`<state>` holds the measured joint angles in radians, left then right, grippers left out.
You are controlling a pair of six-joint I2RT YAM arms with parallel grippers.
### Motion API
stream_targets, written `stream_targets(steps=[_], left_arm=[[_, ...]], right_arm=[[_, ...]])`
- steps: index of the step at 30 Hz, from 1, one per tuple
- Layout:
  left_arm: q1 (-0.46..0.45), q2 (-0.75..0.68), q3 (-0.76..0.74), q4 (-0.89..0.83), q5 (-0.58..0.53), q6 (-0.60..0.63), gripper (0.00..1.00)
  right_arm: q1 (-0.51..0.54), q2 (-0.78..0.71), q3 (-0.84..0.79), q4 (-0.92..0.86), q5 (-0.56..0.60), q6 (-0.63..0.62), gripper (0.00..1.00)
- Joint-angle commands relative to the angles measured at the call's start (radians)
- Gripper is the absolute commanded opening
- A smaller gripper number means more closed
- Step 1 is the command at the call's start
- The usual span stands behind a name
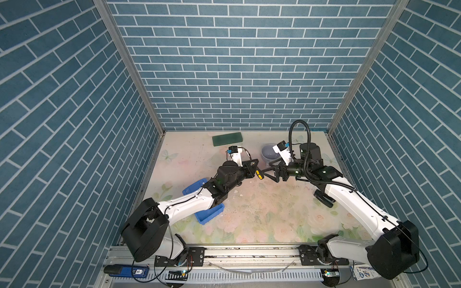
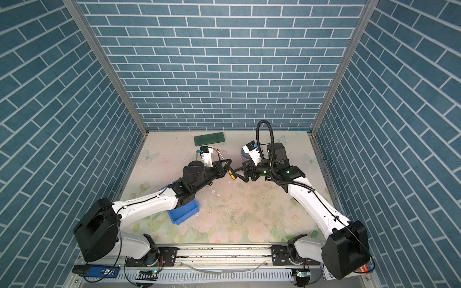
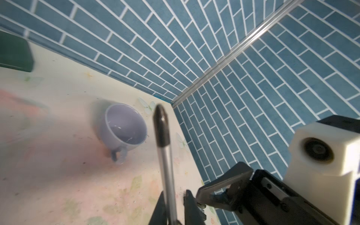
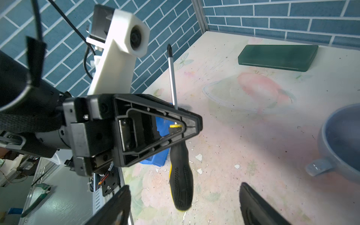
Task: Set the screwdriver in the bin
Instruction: 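Carry the screwdriver with the left gripper over the blue bin while the right gripper withdraws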
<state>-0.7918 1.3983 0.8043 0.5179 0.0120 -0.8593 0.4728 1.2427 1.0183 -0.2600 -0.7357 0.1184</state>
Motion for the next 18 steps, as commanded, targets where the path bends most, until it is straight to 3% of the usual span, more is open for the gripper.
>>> stream_targets(steps=[1,5,18], left_arm=[[0.024,-0.096,-0.033,-0.154,-0.084,0.030,0.06],[0.040,-0.209,-0.063,-0.370,-0.155,0.047,0.06],[0.213,-0.484,-0.166,-0.909,-0.206,-0.016,0.07]], right_arm=[[0.026,0.001,0.072,-0.051,0.033,-0.061,0.93],[0.076,0.025,0.107,-0.067,0.066,-0.098,0.95],[0.307,0.167,0.227,0.029,0.168,-0.148,0.95]])
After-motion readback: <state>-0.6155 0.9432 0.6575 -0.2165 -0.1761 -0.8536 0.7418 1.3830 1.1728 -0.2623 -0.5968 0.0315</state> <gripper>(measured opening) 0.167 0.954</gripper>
